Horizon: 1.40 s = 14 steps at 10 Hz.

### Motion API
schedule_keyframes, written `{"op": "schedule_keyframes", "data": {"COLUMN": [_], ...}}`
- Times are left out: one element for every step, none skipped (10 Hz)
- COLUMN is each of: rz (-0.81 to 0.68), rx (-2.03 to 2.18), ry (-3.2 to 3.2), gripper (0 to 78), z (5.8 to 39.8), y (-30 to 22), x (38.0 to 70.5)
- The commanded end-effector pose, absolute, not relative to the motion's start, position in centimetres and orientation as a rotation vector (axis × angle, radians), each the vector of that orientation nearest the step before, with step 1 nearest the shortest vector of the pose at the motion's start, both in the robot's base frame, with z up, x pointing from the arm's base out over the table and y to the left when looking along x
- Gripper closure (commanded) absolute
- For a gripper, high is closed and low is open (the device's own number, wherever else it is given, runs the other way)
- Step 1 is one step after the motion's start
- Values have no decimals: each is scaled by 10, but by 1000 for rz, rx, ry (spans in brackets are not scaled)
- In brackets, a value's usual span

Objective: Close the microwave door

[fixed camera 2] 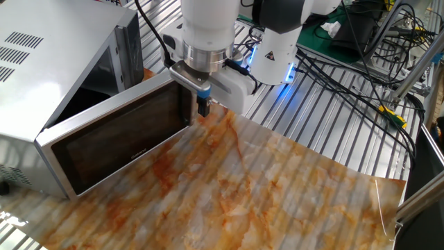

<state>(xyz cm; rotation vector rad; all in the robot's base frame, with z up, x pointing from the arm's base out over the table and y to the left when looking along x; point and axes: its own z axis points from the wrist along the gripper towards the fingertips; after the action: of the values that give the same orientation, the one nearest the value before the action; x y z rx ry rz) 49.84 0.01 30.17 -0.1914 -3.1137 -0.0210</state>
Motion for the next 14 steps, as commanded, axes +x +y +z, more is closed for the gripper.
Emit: {"op": "schedule_keyframes", "data": {"rz": [-6, -18, -20, -18, -15, -13, -23, -36, -37, -42, -45, -47, -39, -35], "rx": [-137, -140, -140, -152, -174, -194, -219, -237, -237, -236, -236, -245, -250, -277], "ry": [-3130, -3130, -3131, -3133, -3130, -3129, -3125, -3124, -3124, -3123, -3124, -3126, -3132, -3130], "gripper": [776, 776, 776, 776, 776, 776, 776, 776, 776, 776, 776, 776, 776, 776], "z": [311, 311, 311, 311, 310, 310, 310, 309, 309, 308, 308, 308, 308, 308], "y": [-2, -4, -4, -8, -9, -9, -9, -10, -10, -10, -10, -10, -10, -10], "x": [499, 498, 498, 497, 498, 498, 498, 498, 498, 498, 498, 498, 498, 498]}}
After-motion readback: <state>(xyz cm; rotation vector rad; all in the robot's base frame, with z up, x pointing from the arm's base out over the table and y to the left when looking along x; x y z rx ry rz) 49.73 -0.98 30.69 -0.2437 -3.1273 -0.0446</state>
